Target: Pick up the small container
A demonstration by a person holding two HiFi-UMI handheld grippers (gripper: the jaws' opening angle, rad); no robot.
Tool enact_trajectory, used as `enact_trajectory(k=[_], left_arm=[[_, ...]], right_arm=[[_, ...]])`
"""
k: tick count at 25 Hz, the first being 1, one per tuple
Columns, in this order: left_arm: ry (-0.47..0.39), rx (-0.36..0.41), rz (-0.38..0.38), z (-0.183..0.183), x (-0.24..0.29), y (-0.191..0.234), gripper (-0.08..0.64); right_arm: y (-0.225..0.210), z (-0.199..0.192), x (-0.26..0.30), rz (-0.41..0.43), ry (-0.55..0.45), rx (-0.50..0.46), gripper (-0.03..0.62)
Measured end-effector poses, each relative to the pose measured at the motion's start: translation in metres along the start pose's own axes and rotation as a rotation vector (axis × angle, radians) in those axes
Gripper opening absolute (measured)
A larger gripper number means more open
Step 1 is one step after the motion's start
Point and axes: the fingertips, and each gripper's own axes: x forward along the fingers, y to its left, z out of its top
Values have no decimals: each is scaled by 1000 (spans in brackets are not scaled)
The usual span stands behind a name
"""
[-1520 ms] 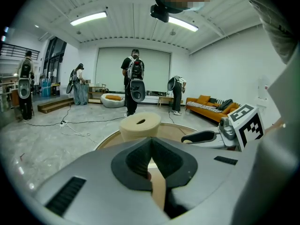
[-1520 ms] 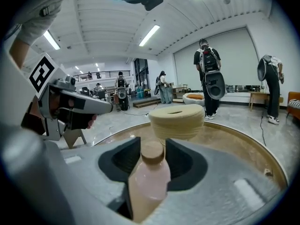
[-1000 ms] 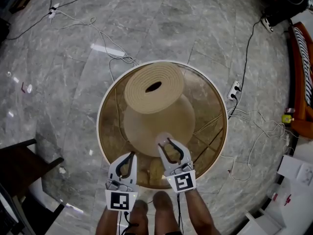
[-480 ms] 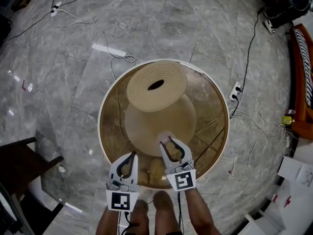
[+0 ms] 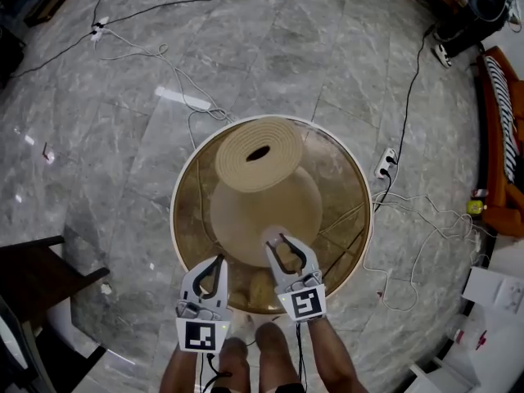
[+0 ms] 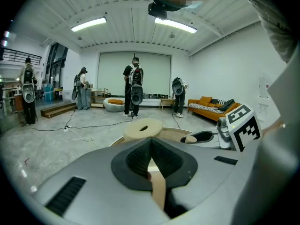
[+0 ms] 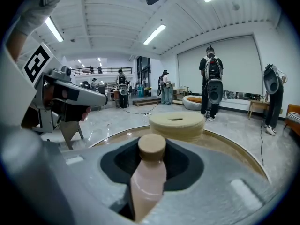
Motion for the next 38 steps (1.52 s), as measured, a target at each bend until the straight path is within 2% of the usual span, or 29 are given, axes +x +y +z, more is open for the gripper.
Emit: enact_trajectory(k=[12,17,23,28,33,35,38], left_arm=[[-80,52,-11,115,-65,-25,17],[-121,69,-7,169,-92,-38,17],[-154,84,-7,227,-136,-61,17],[-190,218,-22,255,-177,-75,17],[-206,166,-22,285,-222,-89,17],[-220,218,-31,290,-234,-93,17],[-231,246,-36,300,-251,-100,17]], right_arm=[[9,118,-78,-16,-50,-1,129],[9,172,-114,-26,-118,-25,129],[13,234,-171,-38,-121,-9,129],[23,275,-218,-49,-150,-29,129],[39,312,-261,-75,-169,-34,129],[43,325,-279,-83,-170,-33,129],[51,340,-305,-102,-177,-32,129]])
